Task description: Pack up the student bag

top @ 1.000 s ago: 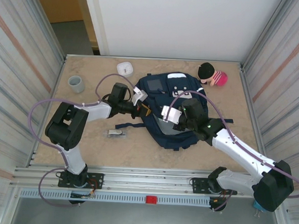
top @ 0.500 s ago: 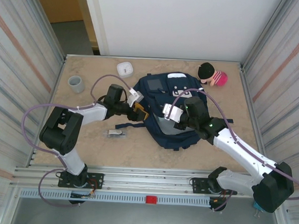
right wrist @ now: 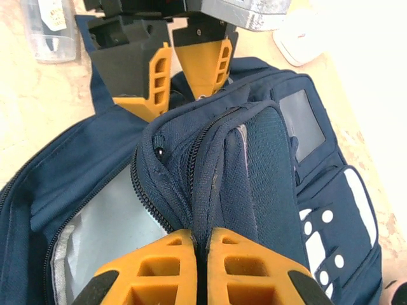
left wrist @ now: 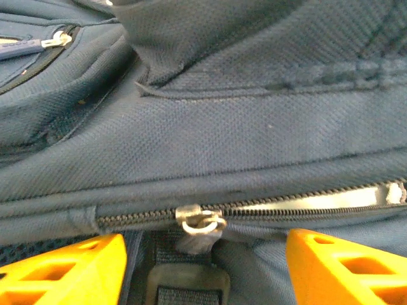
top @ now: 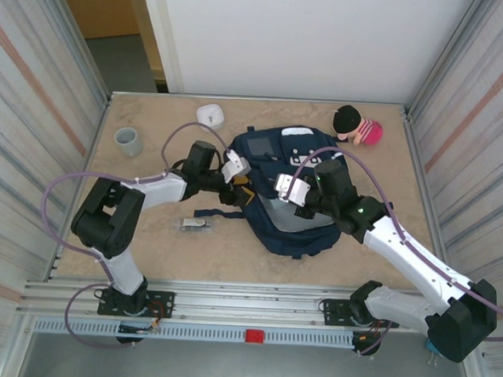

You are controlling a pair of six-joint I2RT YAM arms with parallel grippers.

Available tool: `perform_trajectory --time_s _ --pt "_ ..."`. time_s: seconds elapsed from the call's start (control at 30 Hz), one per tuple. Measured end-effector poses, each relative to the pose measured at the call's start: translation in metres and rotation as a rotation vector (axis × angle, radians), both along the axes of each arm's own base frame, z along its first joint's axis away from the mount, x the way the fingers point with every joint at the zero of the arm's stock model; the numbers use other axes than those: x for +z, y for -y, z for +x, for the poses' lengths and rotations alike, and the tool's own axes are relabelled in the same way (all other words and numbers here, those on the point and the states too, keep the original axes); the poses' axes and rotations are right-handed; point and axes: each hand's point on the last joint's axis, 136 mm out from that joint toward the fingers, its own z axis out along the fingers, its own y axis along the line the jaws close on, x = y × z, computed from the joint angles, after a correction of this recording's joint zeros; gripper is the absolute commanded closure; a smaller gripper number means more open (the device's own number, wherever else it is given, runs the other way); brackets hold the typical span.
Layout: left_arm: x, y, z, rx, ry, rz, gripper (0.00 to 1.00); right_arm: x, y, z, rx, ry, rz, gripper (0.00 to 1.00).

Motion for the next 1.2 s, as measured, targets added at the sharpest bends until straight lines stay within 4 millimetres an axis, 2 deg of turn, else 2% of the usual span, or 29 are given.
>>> perform_trajectory --time_s 0.13,0.23,0.37,0.43,0.7,1.0,1.2 --pt "-0.006 0.001 0.007 0.019 0.003 0.001 0.56 0.000 0.000 -0.001 0.002 -0.002 0.001 1.00" --pt "-0.003 0.003 0.013 0.034 0.022 -0.011 0.66 0.000 0.000 0.000 0.001 -0.002 0.001 1.00" --pt "0.001 0.005 0.013 0.033 0.018 -0.032 0.86 0.000 0.001 0.001 -0.004 -0.002 0.001 1.00" --pt "0.003 0.006 0.012 0.026 0.013 -0.044 0.91 0.000 0.002 0.001 -0.007 -0.001 0.001 1.00" --pt "0.002 0.007 0.004 -0.004 -0.024 -0.060 0.96 0.000 0.007 0.006 -0.038 0.001 0.002 1.00" --pt "0.007 0.015 -0.027 -0.072 -0.138 -0.072 0.97 0.000 0.003 0.017 -0.068 0.001 0.030 1.00" --pt "0.007 0.020 -0.035 -0.021 -0.215 -0.062 0.97 0.000 0.000 0.021 -0.081 0.005 0.058 1.00"
